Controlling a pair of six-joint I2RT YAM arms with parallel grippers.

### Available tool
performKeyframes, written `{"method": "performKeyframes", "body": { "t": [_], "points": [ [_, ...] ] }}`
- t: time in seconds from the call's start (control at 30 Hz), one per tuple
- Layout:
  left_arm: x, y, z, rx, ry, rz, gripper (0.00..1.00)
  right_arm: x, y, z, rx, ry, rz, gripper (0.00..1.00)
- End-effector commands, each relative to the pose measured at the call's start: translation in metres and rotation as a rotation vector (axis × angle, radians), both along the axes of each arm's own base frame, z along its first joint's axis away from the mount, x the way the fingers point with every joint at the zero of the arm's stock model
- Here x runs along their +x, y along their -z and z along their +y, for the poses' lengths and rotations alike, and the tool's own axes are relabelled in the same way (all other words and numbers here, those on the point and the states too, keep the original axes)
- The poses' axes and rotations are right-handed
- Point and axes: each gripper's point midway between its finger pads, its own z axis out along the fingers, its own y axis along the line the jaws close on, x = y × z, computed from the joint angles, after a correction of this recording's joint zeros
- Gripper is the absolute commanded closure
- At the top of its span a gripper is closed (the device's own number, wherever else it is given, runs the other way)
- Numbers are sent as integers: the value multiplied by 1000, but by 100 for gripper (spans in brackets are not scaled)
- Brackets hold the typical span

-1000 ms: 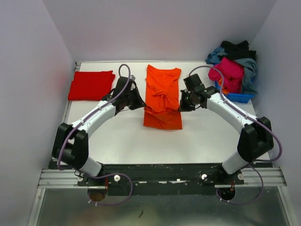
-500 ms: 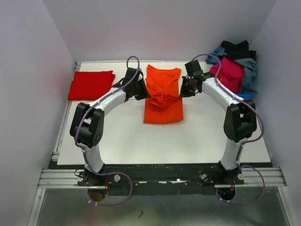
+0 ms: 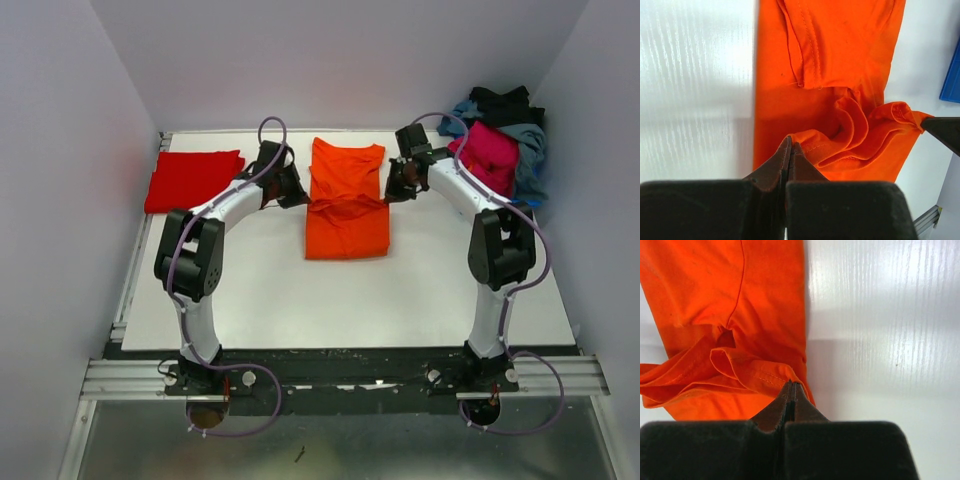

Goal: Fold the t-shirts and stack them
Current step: Fold the folded rectangular tshirt in 1/3 of the way

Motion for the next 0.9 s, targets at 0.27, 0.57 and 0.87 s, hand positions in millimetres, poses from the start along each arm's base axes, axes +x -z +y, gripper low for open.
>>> {"method": "performKeyframes", "body": {
  "t": [0.27, 0.57, 0.87],
  "points": [
    [25, 8, -6, -15, 25, -3, 100, 24, 8, -5, 19, -3, 1, 99],
    [26, -14, 5, 16, 11, -95, 10, 14, -13, -4, 89, 27, -79, 31],
    [-62, 9, 23, -16, 28, -27, 24, -78, 8, -5, 202, -59, -68, 39]
  ]
}}
